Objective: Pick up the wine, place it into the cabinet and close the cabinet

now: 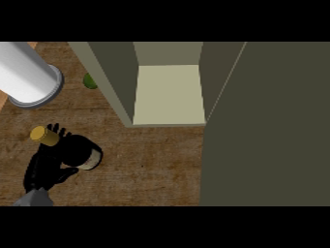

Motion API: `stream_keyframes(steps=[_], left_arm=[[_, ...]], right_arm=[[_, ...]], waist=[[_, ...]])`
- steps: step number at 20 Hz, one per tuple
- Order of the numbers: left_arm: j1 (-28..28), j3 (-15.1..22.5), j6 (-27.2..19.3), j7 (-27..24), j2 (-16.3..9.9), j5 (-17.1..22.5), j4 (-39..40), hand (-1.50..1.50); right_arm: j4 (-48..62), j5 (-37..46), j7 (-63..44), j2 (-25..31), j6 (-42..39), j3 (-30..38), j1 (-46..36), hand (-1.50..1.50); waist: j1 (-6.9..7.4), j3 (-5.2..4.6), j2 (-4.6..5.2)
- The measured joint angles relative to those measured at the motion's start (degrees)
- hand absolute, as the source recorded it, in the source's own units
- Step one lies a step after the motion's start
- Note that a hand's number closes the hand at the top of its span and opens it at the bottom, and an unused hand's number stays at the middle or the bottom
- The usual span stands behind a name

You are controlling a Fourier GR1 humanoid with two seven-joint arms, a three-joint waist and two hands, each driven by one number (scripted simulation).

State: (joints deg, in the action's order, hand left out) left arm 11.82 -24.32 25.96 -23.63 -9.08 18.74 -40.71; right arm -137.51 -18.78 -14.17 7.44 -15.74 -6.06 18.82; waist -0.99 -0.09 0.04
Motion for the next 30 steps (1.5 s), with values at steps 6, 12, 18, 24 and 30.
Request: stream_keyframes(steps=[6,12,18,24,30], left_arm=[[4.1,-1.4,1.7,-4.5,-0.9,1.0,8.3,-1.5],[8.0,-1.4,4.2,-7.6,-1.8,0.9,14.9,1.5],[10.1,-0.3,7.7,-7.6,-1.6,0.8,18.5,1.5],[10.3,3.0,2.8,-13.7,-0.9,-3.9,17.0,1.5],[6.3,7.6,-5.3,-21.5,0.3,-9.7,10.1,1.5]], right_arm=[[-0.2,-0.2,-0.7,0.1,0.4,0.1,-0.2,-1.5],[0.0,-0.3,-0.9,0.2,0.1,0.1,-0.2,-1.5],[0.4,-0.3,1.1,0.0,-1.2,0.2,1.5,-1.5],[0.3,-0.3,0.7,0.2,-0.8,-0.3,1.3,-1.5],[0.7,0.0,1.5,0.0,-0.7,-0.6,1.7,-1.5]], waist=[[-0.07,0.0,0.02],[-0.12,0.01,0.04],[-0.31,0.09,0.02],[-0.27,0.05,-0.02],[0.48,0.24,-0.34]])
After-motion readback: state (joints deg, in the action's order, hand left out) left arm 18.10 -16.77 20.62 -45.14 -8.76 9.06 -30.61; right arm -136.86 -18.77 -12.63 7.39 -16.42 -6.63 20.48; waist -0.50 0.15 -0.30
